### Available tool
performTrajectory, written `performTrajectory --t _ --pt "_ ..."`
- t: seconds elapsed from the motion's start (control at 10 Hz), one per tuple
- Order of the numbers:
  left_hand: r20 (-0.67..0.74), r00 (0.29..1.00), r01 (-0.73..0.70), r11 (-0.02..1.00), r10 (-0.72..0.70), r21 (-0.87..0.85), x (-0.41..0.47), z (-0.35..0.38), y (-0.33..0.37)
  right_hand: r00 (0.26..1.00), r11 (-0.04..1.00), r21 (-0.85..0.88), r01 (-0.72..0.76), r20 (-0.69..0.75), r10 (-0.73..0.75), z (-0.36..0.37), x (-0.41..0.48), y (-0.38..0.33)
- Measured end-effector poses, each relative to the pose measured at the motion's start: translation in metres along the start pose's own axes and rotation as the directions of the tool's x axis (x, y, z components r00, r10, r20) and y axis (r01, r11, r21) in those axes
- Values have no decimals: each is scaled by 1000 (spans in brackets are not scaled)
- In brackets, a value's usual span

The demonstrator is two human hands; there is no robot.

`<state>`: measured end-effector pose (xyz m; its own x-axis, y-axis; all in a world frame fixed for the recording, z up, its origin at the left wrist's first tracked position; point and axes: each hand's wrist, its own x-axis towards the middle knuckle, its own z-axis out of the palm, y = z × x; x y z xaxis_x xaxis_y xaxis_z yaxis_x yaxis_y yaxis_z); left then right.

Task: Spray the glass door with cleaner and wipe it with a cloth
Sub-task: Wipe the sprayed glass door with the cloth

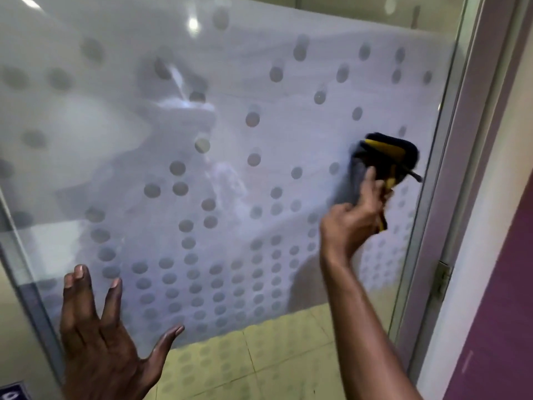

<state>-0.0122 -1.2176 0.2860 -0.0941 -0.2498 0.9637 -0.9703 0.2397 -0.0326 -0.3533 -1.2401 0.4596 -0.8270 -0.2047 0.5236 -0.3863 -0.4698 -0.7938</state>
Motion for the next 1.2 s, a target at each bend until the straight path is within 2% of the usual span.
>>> performTrajectory --t 0.1,0.2,0.3,0.4,0.5,0.6,0.7,0.8,0.9,1.0,1.1,1.2 --pt "-9 1000 -10 1000 10 -1 1 -3 4 926 943 -2 334 190 -327 18 -81 -20" --pt "2 1000 9 1000 -9 1 4 -4 14 656 789 92 607 503 -563 23 -160 -23" --pt "174 977 132 991 -126 -21 4 -4 20 295 510 225 831 599 -744 21 -194 -16" --pt "120 987 106 994 -103 -21 8 -6 30 181 371 227 901 579 -795 17 -171 -12" --pt "-45 997 54 998 -56 -42 19 -9 39 266 403 158 901 535 -802 12 -111 3" --pt "-71 996 47 999 -48 -20 26 -1 40 561 596 -36 802 384 -733 5 -20 14" --pt "-46 998 51 999 -51 -10 26 2 42 857 845 -174 506 216 -469 -11 62 17" --pt "-33 998 48 999 -48 6 27 2 42 984 964 -201 172 70 -161 -17 106 12" --pt "-44 998 49 999 -48 17 27 3 44 997 991 -115 -62 -56 56 -1 117 -19" --pt "-37 997 62 998 -62 14 27 2 45 998 998 -60 -20 -54 17 22 94 -53" --pt "-42 997 64 998 -64 10 26 1 45 978 980 -10 200 67 -199 42 43 -83" --pt "-44 997 67 998 -67 -2 26 3 44 885 910 113 399 214 -414 57 -19 -109"
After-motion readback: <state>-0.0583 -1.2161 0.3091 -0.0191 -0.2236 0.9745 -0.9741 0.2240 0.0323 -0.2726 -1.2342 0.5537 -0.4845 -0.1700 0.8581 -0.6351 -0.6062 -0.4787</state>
